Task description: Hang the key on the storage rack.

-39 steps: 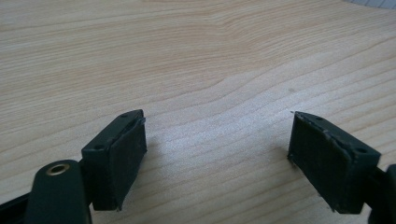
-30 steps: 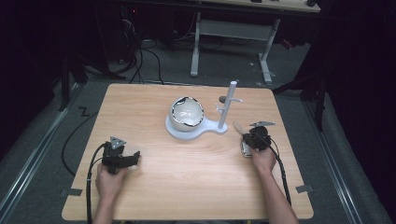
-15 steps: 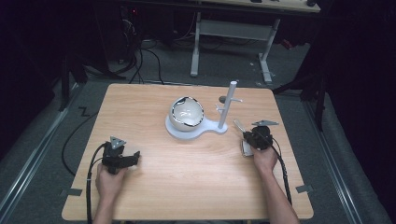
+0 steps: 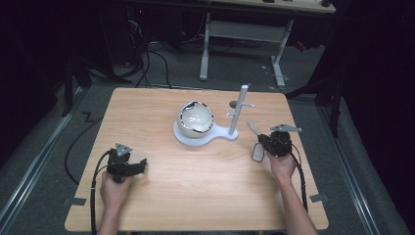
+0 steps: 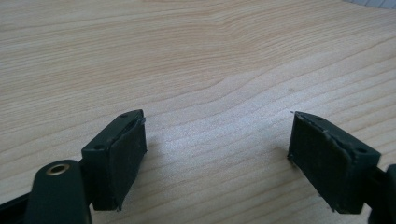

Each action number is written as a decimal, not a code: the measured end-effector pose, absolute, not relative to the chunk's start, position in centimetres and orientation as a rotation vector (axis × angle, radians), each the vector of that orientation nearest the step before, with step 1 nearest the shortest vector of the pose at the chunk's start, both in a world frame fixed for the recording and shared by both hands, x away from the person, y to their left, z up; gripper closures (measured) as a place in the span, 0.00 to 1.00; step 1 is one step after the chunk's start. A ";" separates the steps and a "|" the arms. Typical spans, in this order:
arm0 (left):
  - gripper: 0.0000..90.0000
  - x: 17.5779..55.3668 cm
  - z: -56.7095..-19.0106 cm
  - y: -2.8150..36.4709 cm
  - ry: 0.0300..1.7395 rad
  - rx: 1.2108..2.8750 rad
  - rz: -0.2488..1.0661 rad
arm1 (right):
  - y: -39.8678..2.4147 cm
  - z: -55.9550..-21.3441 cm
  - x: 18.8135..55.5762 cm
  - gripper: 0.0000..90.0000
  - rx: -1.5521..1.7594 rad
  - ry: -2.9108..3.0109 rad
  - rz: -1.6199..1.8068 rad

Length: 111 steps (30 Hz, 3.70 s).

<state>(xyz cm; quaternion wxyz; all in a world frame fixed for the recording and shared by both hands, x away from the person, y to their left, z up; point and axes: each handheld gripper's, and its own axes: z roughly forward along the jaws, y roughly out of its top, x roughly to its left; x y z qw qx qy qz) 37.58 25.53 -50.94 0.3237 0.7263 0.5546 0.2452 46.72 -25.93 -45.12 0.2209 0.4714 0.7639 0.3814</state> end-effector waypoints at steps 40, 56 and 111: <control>0.22 37.6 -50.9 25.5 1.456 1.905 0.644 | -28.1 -41.0 44.3 0.91 1.221 2.020 1.193; 0.22 37.6 -50.9 25.5 1.457 1.904 0.644 | -28.3 -39.8 43.6 0.91 1.195 1.996 1.222; 0.22 37.6 -50.9 25.5 1.457 1.904 0.644 | -25.7 -35.6 42.8 0.91 1.035 1.987 1.334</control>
